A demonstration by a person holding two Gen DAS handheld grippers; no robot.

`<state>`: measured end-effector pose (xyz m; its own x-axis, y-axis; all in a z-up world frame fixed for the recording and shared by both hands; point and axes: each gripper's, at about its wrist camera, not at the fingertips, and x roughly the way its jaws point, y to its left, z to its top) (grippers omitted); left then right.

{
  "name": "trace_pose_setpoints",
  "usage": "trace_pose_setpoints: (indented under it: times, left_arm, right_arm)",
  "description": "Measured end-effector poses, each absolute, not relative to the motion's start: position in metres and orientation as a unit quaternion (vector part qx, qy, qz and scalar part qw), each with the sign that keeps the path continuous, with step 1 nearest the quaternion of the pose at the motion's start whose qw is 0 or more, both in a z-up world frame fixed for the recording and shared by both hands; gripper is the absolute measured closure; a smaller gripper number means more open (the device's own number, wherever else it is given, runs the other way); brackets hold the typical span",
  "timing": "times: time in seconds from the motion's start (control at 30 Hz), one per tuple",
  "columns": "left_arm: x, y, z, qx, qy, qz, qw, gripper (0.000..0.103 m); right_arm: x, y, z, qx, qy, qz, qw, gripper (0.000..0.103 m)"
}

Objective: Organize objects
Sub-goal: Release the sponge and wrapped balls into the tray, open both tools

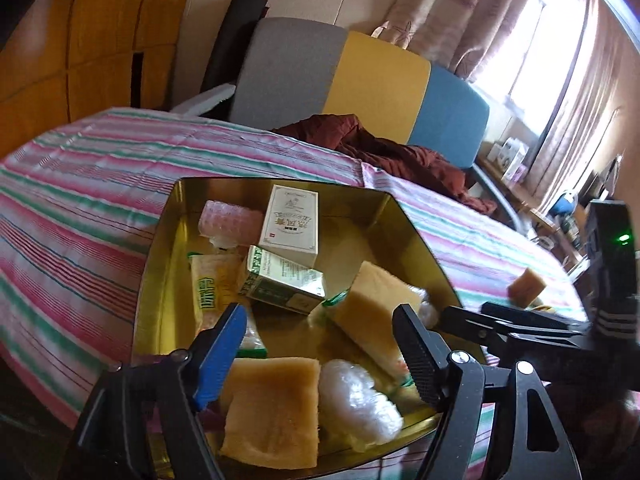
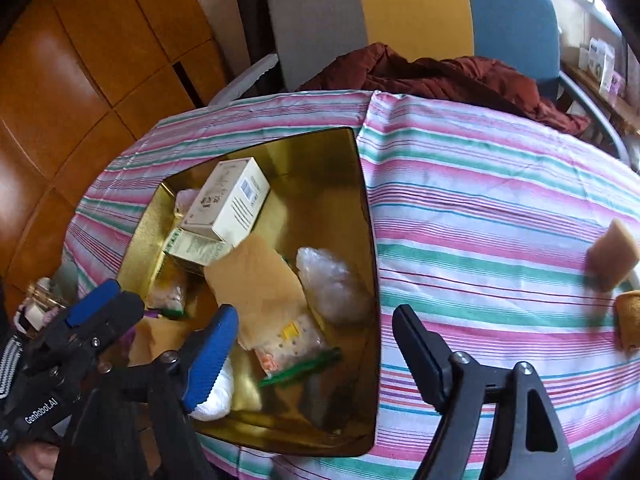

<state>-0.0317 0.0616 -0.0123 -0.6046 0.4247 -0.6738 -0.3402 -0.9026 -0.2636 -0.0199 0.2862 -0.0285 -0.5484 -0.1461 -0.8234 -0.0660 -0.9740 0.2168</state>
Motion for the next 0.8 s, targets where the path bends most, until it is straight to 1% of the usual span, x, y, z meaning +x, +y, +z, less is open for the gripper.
trace_pose_setpoints:
  times: [0.1,0.3,0.4,0.8]
  left_arm:
    - [-0.028,0.065,-0.012,-0.384,-0.033,0.901,0.197,0.023]
    - [-0.024,0.067,-0.01,-0.375,-0.009,0.909,0.179,0.023]
    - [-0.022,0.068,-0.009,-0.373,-0.005,0.91,0.178,0.021]
    - [-0.018,0.074,-0.011,-0.378,0.005,0.908,0.183,0.02]
  right_arm:
    - [-0.014,0.285,-0.028,0.468,-0.099,-0.878,0.014,0.019]
    - [-0.008,0.285,-0.025,0.455,-0.093,-0.886,0.001,0.019]
    - [-0.005,0.284,-0.023,0.446,-0.088,-0.891,-0.007,0.019]
    - [0.005,0.28,-0.017,0.418,-0.048,-0.906,-0.035,0.018]
